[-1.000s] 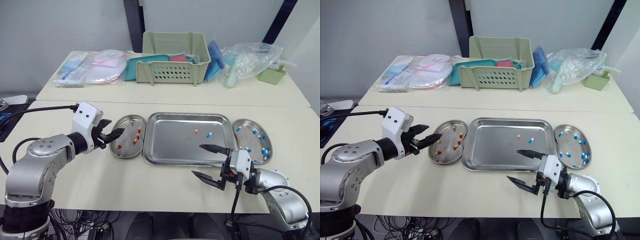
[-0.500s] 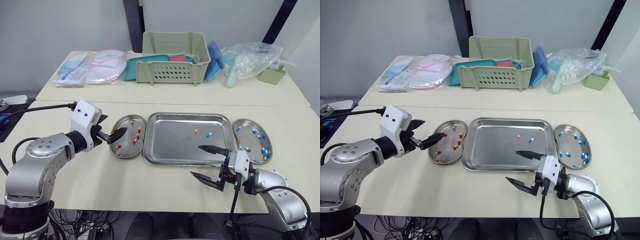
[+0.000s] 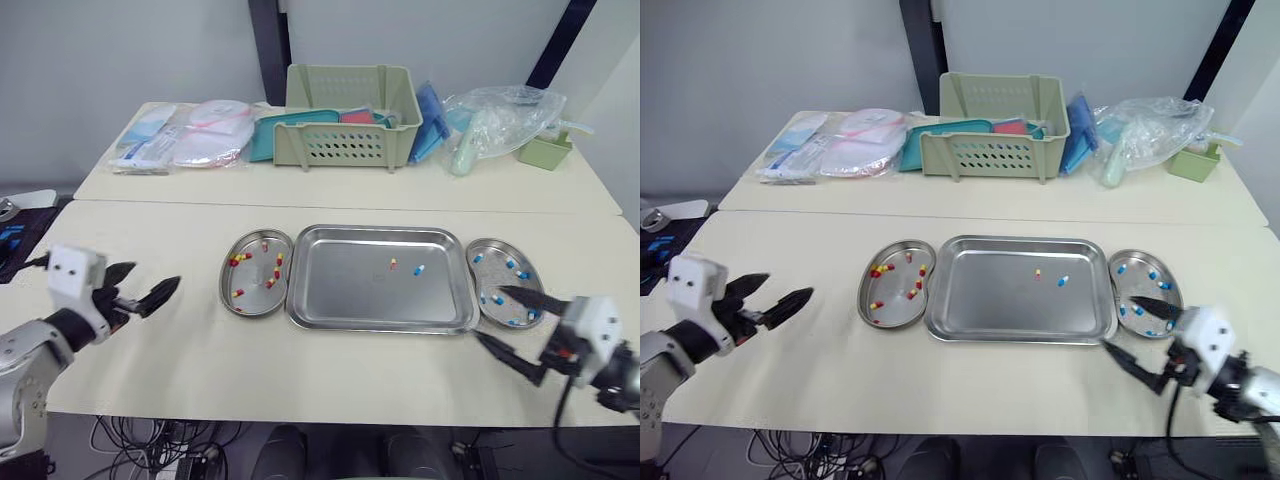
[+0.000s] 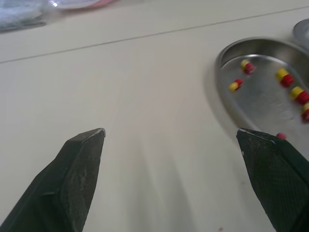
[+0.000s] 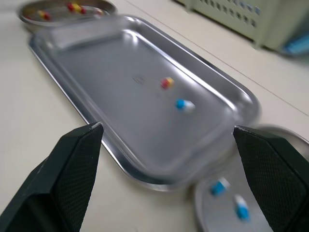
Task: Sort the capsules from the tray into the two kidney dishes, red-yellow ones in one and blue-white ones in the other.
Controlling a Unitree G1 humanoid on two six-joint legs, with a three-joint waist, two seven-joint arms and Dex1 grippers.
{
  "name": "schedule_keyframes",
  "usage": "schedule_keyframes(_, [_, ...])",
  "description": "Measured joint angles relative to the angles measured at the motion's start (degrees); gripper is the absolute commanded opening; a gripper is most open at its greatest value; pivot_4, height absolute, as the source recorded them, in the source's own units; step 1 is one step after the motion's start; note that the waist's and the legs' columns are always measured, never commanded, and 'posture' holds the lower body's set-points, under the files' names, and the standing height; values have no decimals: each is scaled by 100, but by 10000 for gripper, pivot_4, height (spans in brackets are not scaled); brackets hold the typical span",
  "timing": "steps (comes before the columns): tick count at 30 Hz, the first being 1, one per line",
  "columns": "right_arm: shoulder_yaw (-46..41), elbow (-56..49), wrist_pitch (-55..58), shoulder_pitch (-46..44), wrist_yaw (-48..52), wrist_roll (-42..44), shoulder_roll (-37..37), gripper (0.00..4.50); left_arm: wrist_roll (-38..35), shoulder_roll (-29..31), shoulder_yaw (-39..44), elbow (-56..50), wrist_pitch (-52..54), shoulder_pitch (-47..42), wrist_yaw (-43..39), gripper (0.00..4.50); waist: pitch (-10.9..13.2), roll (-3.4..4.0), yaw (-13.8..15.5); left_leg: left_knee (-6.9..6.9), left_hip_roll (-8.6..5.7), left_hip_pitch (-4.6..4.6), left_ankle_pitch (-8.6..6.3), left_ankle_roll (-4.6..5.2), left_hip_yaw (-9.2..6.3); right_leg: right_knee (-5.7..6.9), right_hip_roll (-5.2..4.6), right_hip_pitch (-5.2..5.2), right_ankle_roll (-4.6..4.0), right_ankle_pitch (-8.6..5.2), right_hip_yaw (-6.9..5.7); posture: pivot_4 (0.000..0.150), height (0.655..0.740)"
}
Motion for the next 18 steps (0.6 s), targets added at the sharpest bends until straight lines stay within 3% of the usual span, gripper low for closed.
schedule_keyframes(7, [-926, 1246, -149, 597, 517, -133, -140, 45000, 291, 47, 42, 1206, -1058, 777, -376, 44847, 0, -1, -11, -8, 2, 3, 0, 0, 5, -2, 0, -1, -1, -1, 3, 1500, 7400])
schedule_keyframes(18, [-979, 1948, -759, 440, 773, -592, -286, 45000, 247, -59, 200, 1265, -1526, 1231, -263, 44847, -3, 2, -17, -9, 3, 6, 0, 0, 10, -1, -1, 0, -1, -1, 8, 1500, 7400])
